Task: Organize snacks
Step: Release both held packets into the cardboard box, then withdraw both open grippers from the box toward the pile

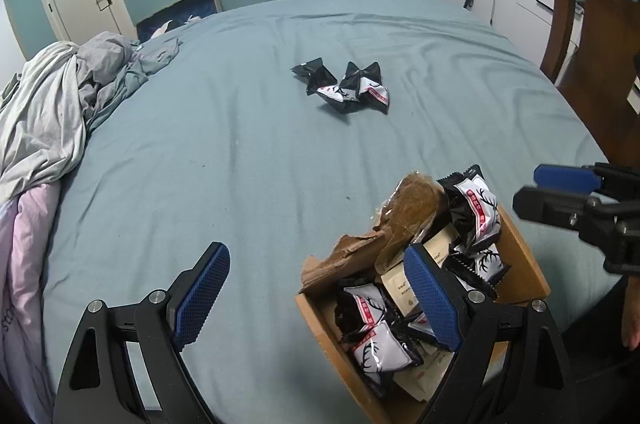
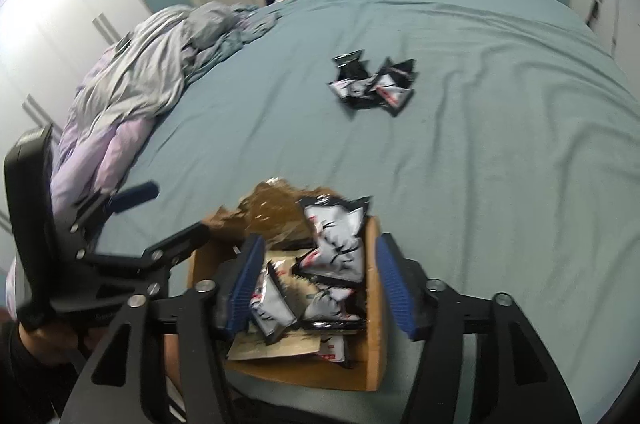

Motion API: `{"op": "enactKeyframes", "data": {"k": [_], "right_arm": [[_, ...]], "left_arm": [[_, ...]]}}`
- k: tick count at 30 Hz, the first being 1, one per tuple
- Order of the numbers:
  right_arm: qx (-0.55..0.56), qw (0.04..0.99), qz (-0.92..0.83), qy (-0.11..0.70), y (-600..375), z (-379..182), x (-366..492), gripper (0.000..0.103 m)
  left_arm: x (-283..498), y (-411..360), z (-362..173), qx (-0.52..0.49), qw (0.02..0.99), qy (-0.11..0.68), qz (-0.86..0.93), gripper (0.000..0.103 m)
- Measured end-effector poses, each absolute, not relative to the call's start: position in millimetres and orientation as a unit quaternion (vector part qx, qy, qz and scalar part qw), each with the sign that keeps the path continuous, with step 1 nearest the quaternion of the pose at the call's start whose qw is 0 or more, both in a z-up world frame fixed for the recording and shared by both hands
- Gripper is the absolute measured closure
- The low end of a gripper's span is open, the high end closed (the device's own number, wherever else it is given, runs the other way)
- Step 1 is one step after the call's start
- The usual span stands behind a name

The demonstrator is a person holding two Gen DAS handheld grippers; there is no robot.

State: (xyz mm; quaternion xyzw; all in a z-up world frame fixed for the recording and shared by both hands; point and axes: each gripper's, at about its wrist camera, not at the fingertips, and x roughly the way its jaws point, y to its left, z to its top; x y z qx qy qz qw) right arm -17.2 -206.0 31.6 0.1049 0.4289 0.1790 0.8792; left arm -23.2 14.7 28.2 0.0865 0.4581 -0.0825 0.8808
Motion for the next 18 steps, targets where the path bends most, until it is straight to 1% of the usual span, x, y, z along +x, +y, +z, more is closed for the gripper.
{"op": "enactKeyframes", "data": {"k": [2, 18], "right_arm": [[0.111, 0.88, 0.164, 0.431, -205.4, 30.9, -16.6, 0.037], [0.116, 0.882, 0.118, 0.441, -204.7, 35.6, -21.7, 0.037]], "left_arm": [[-23.0, 14.0, 27.2, 0.088, 0.88, 0.46, -0.082, 0.013], [-29.3, 7.0, 35.6, 0.101, 0.889, 0.438, -0.086, 0.013]]}}
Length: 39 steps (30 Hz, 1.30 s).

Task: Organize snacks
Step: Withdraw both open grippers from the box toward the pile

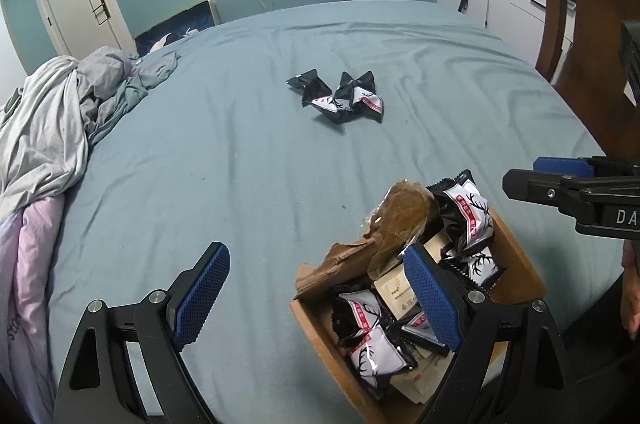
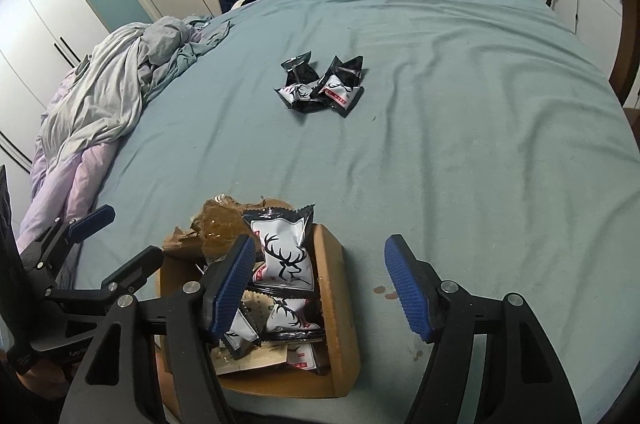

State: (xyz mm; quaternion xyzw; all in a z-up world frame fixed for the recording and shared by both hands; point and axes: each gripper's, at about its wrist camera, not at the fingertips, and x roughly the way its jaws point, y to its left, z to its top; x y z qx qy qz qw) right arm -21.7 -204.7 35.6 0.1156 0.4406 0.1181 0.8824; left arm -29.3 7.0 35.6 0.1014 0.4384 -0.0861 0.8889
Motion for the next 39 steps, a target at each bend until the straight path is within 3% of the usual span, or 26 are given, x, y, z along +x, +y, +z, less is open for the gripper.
{"op": "enactKeyframes", "data": {"k": [30, 39], "right_arm": [[0.11, 0.877, 0.111, 0.455, -206, 31, -5, 0.037], [0.125, 0.866, 0.108, 0.472, -205, 26, 39, 0.037]], "left_arm": [[-26, -2, 32, 0.088, 0.876, 0.46, -0.116, 0.013], [-24, -9, 31, 0.097, 0.873, 0.461, -0.124, 0.013]]}}
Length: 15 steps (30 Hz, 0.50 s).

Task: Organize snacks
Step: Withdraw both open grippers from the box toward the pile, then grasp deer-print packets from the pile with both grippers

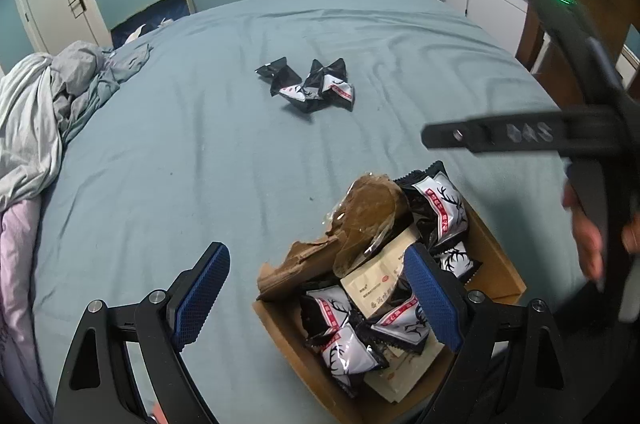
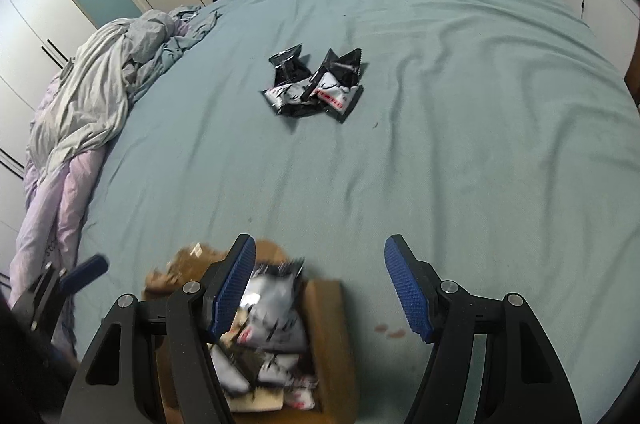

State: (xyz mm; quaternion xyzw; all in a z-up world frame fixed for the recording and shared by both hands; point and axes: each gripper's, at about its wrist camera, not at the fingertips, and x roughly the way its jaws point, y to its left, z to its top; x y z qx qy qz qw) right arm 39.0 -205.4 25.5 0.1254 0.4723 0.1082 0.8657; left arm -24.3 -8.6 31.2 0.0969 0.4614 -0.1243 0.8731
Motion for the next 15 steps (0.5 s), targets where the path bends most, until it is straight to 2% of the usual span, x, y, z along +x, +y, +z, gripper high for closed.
{"op": "enactKeyframes", "data": {"k": [15], "right_arm": [[0.198, 0.838, 0.108, 0.496, -222, -6, 142, 0.037]], "left_arm": [[-1, -1, 29, 0.076, 0.875, 0.462, -0.121, 0.013]]}}
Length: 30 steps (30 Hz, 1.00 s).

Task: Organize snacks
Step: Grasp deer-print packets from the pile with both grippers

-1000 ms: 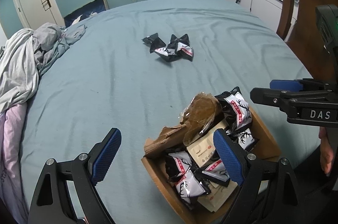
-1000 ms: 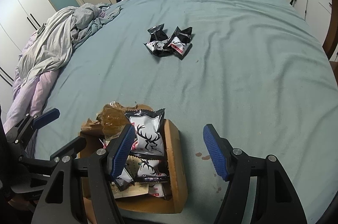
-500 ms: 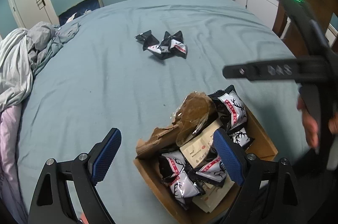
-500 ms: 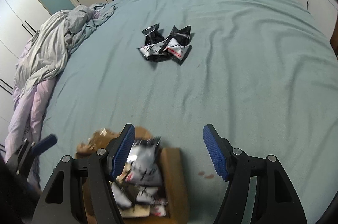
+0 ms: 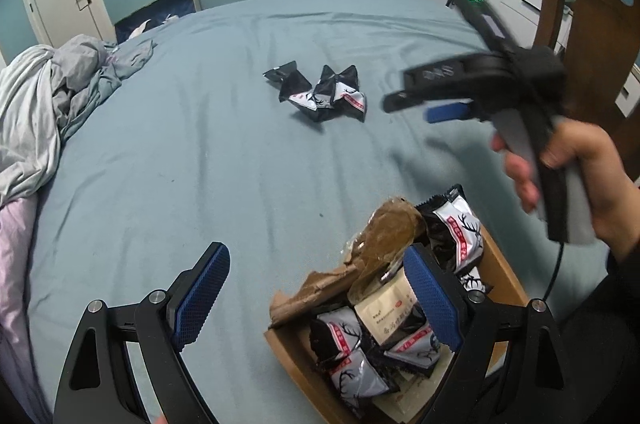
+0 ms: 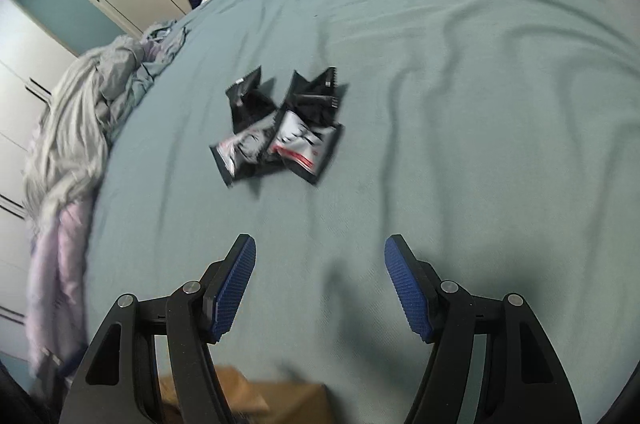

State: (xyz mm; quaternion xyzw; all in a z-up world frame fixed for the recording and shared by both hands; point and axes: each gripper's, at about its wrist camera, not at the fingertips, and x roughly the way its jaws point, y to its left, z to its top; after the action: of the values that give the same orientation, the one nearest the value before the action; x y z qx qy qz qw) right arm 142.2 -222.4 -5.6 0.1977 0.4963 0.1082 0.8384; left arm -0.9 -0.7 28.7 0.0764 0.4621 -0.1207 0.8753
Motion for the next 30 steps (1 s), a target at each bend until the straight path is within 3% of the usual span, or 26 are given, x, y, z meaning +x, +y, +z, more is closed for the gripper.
{"op": "enactKeyframes", "data": {"k": [16, 17, 19, 21, 27, 30], "right_arm": [[0.044, 0.861, 0.104, 0.495, -156, -49, 227, 0.037], [0.042, 0.867, 0.101, 0.486, -155, -50, 227, 0.039], [0.045, 0.875, 0.1, 0.472, -154, -50, 223, 0.063], [0.046, 0.877, 0.096, 0.469, -155, -49, 220, 0.075], [0.134, 0.868, 0.132, 0.459, -177, -33, 194, 0.078], [0.195, 0.866, 0.143, 0.437, -197, -17, 167, 0.078]], "left_arm": [[17, 16, 35, 0.0, 0.88, 0.457, -0.13, 0.013], [19, 16, 34, -0.001, 0.88, 0.457, -0.128, 0.013], [22, 16, 33, 0.0, 0.883, 0.453, -0.12, 0.013], [24, 16, 33, 0.005, 0.89, 0.443, -0.111, 0.013], [48, 15, 46, 0.039, 0.903, 0.419, -0.084, 0.013], [85, 6, 49, 0.036, 0.896, 0.433, -0.089, 0.001]]}}
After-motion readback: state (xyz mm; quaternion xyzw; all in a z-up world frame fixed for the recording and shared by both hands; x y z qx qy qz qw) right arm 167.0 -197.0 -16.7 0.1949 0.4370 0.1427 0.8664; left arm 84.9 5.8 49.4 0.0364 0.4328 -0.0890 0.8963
